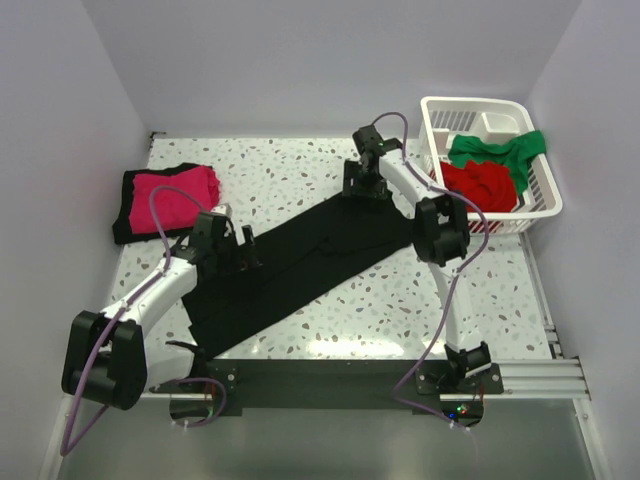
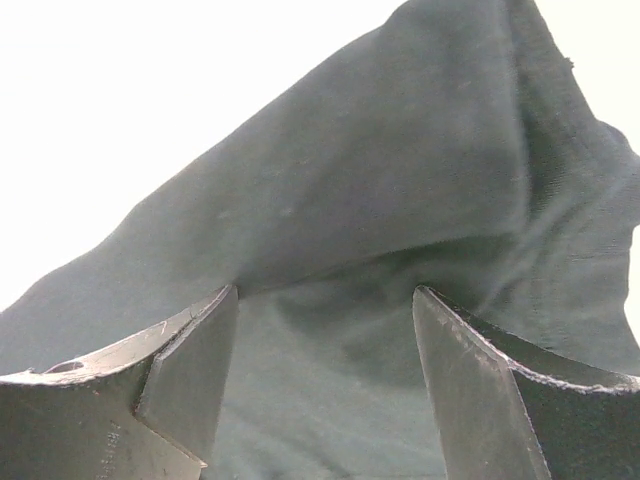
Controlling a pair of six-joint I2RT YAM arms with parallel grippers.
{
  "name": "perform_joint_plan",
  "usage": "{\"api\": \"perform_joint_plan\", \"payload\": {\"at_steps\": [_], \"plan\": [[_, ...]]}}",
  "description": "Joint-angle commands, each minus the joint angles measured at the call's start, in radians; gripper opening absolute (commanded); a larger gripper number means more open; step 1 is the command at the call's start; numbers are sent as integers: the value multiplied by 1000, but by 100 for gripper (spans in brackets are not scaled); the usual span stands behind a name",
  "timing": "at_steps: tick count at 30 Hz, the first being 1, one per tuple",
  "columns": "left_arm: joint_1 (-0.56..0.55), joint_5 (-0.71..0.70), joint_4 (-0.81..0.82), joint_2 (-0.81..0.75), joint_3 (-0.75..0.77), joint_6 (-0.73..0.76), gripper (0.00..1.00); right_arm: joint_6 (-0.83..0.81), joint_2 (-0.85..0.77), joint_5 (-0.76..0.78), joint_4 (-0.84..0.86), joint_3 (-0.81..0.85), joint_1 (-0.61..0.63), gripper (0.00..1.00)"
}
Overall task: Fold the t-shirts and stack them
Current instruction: Fold the tshirt
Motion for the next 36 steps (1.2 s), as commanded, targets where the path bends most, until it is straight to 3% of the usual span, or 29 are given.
{"api": "perform_joint_plan", "payload": {"at_steps": [1, 9, 16, 21, 29, 36], "plan": [[-10, 31, 31, -22, 19, 25, 98, 7, -138, -99, 121, -57, -3, 74], [-10, 74, 65, -4, -32, -30, 98, 18, -360, -144, 147, -223, 6, 74], [-10, 81, 62, -27, -60, -44, 98, 67, -544, -150, 233, -649, 38, 74], [-10, 95, 68, -42, -92, -58, 98, 90, -595, -144, 328, -842, 43, 74], [-10, 114, 77, -73, -122, -73, 98, 72, -481, -63, 304, -809, 43, 74], [-10, 140, 96, -97, -98, -75, 98, 86, -321, 60, 182, -595, 38, 74]]}}
